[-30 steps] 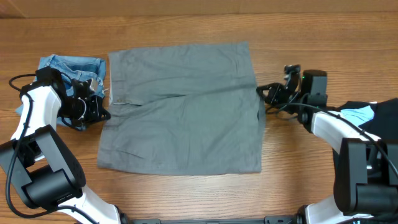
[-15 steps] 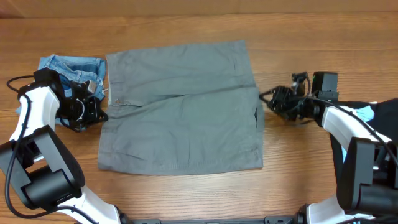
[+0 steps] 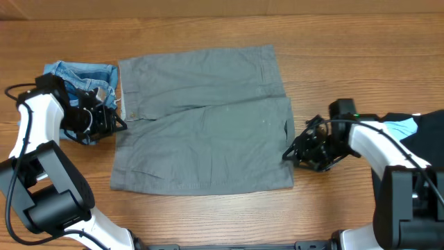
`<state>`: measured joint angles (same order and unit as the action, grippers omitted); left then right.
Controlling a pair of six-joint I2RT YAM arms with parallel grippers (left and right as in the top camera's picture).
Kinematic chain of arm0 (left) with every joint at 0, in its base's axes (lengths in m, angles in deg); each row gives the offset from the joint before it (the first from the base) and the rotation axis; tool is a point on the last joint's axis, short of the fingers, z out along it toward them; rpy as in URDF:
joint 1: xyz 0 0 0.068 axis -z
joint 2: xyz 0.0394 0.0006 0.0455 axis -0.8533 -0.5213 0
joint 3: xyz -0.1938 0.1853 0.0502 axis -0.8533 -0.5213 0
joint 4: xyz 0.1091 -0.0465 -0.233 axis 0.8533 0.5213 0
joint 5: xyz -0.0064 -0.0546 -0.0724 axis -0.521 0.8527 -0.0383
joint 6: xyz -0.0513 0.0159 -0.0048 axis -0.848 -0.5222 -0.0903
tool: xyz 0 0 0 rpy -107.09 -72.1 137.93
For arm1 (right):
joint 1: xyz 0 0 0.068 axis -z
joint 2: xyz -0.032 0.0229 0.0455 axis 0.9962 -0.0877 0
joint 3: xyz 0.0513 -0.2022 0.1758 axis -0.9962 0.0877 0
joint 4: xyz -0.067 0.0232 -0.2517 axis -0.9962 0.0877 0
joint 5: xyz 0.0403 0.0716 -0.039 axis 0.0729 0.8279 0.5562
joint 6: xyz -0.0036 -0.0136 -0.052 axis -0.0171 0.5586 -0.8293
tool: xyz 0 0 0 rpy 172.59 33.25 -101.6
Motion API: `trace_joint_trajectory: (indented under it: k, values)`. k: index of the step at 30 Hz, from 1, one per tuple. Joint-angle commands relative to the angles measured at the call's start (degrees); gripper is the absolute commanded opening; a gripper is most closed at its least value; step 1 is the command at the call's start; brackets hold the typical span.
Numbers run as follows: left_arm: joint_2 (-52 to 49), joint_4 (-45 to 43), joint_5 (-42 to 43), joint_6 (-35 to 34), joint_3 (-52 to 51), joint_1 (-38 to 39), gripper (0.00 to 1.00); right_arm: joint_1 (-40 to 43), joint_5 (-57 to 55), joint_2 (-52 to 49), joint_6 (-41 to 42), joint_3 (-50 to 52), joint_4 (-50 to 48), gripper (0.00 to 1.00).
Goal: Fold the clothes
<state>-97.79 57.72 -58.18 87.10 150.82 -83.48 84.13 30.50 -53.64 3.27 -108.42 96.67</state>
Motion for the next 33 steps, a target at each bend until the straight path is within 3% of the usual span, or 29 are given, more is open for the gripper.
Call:
trace_joint_trajectory:
  k: [1,3,7,10,15,19,28,29,31,33]
  values:
    - [1.5,4.7,2.5,0.0,6.1,-0.5,0.53,-3.2,-2.0,1.5,1.3,1.0,-0.8,0.41]
    - [2.0,8.4,2.3,0.0,8.2,-0.5,0.50,-4.5,-4.0,1.5,3.1,1.1,-0.8,0.37]
    - [4.3,11.8,0.2,-3.1,8.7,-0.7,0.47,-5.4,-4.7,2.1,3.3,1.1,0.4,0.12]
    - [6.6,14.1,0.2,-3.3,8.7,-0.7,0.47,-5.3,-5.5,5.7,4.4,0.7,3.4,0.04]
    - [9.7,19.3,-2.5,-3.6,8.7,-0.7,0.49,-5.3,-15.3,16.0,15.2,0.4,13.4,0.04]
    - [10.0,21.2,-3.3,-4.6,8.5,-0.7,0.49,-5.3,-17.8,18.1,21.7,1.6,17.3,0.04]
    - [10.0,21.6,-3.3,-4.6,8.5,-0.7,0.49,-5.2,-18.4,18.0,32.2,17.6,6.1,0.04]
    - [10.0,21.6,-3.3,-4.6,8.5,-0.7,0.49,-5.2,-18.4,18.0,32.2,17.9,5.7,0.07]
    - [10.0,21.6,-3.3,-4.6,8.5,-0.7,0.50,-5.2,-18.8,18.0,32.2,17.8,5.3,0.36]
    - [10.0,21.4,-3.3,-4.5,8.5,-0.7,0.52,-5.0,-19.3,18.1,32.1,17.2,4.9,0.38]
